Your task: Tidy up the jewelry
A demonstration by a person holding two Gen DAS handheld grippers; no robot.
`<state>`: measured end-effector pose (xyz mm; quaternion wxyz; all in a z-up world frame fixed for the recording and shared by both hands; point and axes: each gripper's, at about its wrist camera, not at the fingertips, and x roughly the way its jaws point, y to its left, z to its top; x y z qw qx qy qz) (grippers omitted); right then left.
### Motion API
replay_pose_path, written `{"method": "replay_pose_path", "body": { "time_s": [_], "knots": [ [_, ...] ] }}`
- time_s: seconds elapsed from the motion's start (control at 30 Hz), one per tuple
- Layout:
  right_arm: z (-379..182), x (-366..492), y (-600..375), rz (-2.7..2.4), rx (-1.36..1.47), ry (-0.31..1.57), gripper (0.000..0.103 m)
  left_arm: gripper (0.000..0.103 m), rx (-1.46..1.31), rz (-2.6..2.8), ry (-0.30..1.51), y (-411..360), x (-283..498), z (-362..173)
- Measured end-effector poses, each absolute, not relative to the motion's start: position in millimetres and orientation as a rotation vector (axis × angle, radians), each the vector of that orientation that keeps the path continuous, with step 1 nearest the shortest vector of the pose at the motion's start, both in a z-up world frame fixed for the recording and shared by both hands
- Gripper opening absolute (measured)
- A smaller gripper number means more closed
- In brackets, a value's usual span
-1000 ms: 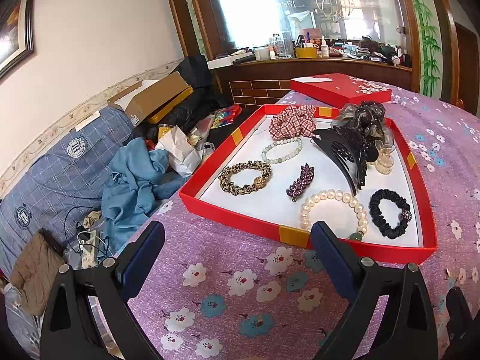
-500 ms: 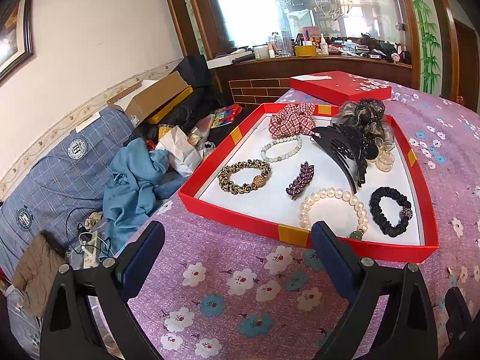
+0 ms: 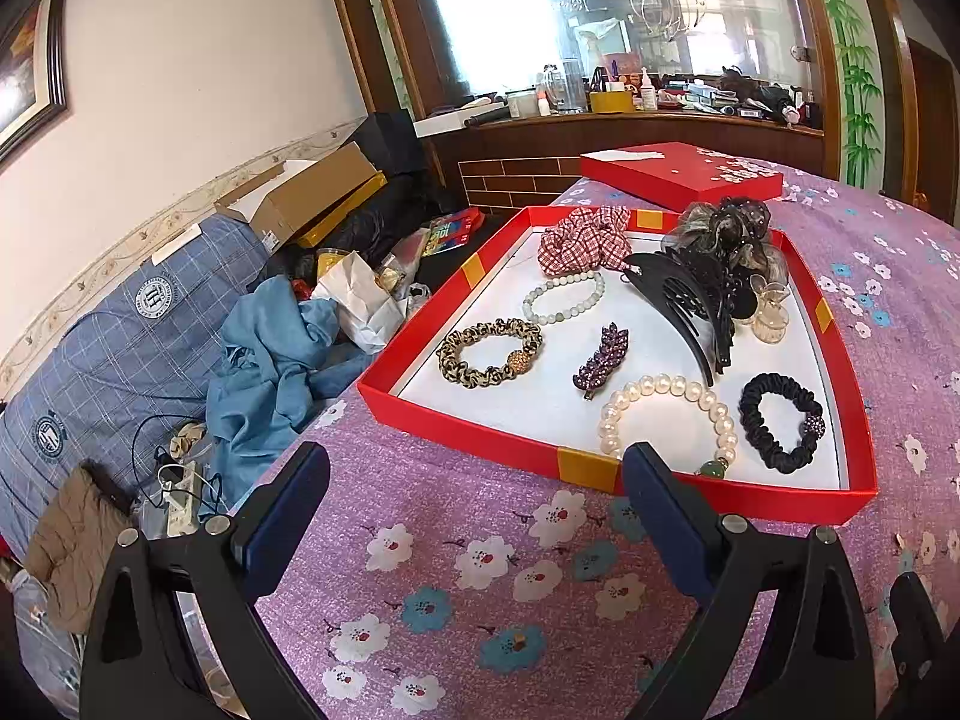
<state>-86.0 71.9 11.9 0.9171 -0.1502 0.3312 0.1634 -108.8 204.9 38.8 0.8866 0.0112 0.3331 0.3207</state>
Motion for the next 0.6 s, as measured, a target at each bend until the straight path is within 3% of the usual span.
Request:
{"method": "replay_pose_path", "body": {
  "time_s": [0.43,0.6],
  "knots": [
    [15.6,-83.9,56.4,0.330,-0.255,0.695,0.098,0.098,-0.021,0.717,0.705,214.7,-115.7,46.6],
    [22.9,-77.1,14.7,0.255,-0.191,0.707,0.097,0.097,0.101,0.638,0.714,174.3,-110.1,63.1]
  ]
}}
